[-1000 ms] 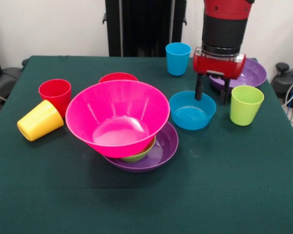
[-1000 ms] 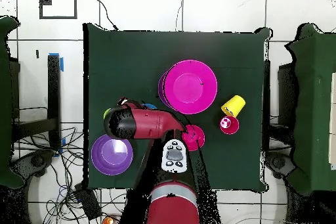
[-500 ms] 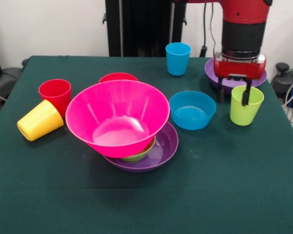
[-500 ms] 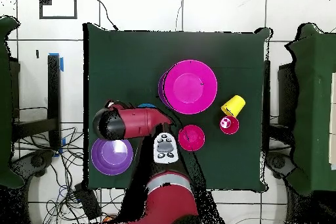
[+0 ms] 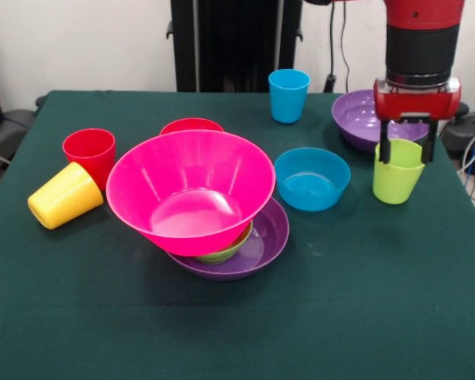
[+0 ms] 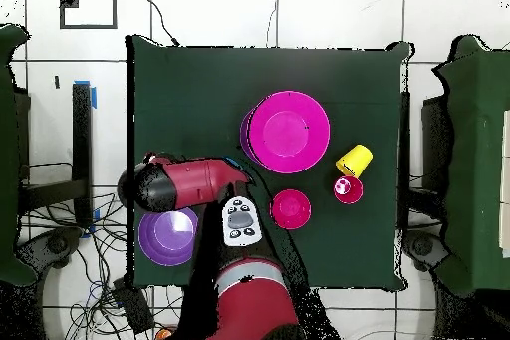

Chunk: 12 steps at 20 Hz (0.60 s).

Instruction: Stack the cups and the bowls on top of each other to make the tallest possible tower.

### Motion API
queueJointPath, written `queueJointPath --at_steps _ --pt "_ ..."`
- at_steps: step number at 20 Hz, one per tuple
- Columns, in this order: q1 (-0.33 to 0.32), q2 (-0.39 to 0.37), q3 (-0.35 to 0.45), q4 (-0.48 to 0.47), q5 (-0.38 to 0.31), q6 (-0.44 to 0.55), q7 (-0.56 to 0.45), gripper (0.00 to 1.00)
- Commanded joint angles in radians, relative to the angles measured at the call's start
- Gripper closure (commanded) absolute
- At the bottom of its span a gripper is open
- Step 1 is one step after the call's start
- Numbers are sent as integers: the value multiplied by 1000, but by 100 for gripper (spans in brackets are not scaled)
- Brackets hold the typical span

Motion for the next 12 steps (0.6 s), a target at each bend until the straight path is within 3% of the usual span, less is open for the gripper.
queueJointPath --at_steps 1,7,12 --pt "-7 12 108 -6 -101 115 -111 0" --pt "8 58 87 56 -174 13 -72 0" --pt "-7 85 120 40 -180 71 -79 0"
